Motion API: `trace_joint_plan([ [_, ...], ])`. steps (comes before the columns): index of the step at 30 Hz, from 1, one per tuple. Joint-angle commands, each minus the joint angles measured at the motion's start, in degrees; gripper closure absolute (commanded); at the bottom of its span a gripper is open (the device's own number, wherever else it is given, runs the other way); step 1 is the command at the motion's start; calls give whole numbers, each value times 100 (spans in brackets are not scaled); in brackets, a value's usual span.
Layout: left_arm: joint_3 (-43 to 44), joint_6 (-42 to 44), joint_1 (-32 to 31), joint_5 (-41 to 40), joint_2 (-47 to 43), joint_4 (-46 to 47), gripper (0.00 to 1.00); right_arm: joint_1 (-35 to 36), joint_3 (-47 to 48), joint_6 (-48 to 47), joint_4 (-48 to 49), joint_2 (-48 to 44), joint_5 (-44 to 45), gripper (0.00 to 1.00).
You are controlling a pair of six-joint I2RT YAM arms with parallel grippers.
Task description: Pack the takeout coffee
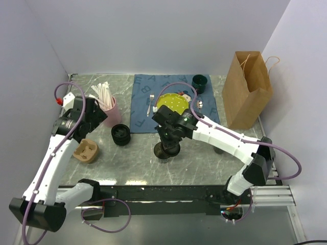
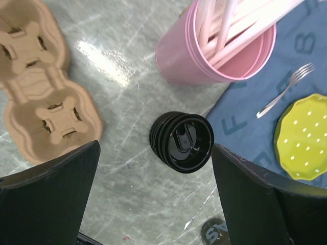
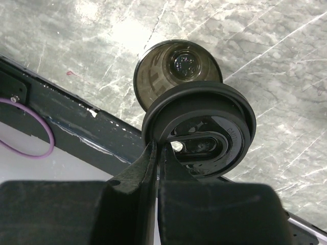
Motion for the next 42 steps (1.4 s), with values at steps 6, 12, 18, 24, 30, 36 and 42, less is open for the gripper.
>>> trace_joint_plan([
  [6,82,153,14,-232,-393,79,3,227,634,422,-167,654,437,100],
  [12,-111,136,14,-82,-595,97,3,235,1074,414,-430,1155,516,100],
  [18,-129,224,14,-82,-736,176,3,262,1259,449,-545,1323,525,100],
  [24,-67,233,14,-56,-701,167,3,297,1461,431,-756,1542,472,99],
  [30,-146,250,14,-38,-736,176,3,332,1426,493,-782,1613,481,99],
  [36,-164,224,14,-29,-789,159,3,350,1400,537,-694,1666,411,96],
  [42,-147,250,14,-12,-807,124,3,394,1409,607,-694,1753,402,93],
])
